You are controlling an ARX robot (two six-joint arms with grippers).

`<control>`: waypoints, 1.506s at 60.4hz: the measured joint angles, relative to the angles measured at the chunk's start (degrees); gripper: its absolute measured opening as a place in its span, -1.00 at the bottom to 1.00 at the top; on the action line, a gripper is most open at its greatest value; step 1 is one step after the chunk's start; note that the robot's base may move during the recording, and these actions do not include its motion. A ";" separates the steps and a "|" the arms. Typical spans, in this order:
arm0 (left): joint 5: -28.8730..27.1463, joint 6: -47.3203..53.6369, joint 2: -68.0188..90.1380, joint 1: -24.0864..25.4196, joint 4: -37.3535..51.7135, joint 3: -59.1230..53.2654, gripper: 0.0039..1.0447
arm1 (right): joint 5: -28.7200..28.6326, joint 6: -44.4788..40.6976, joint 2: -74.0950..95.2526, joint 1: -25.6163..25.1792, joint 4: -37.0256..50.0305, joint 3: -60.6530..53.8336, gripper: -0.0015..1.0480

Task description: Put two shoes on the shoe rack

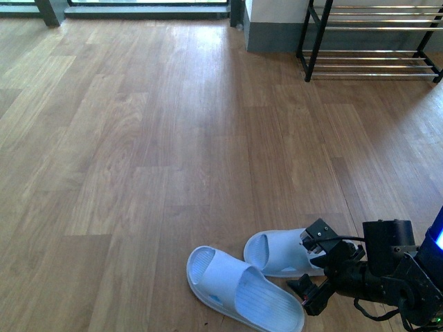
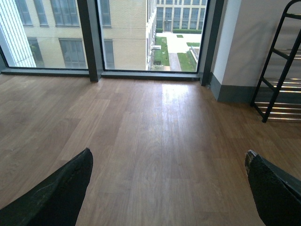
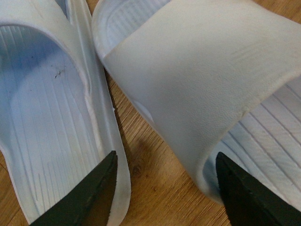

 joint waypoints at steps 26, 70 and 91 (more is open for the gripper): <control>-0.02 0.00 0.00 0.00 0.00 0.00 0.83 | 3.76 4.50 0.00 -0.07 5.07 0.92 -0.97; 0.00 0.00 0.00 0.00 0.00 0.00 0.83 | 19.04 27.10 -55.34 -14.84 2.19 -33.75 -0.97; 0.00 0.00 -0.02 0.00 0.00 0.00 0.83 | 15.02 28.83 -87.01 -19.93 -12.07 -42.56 -0.97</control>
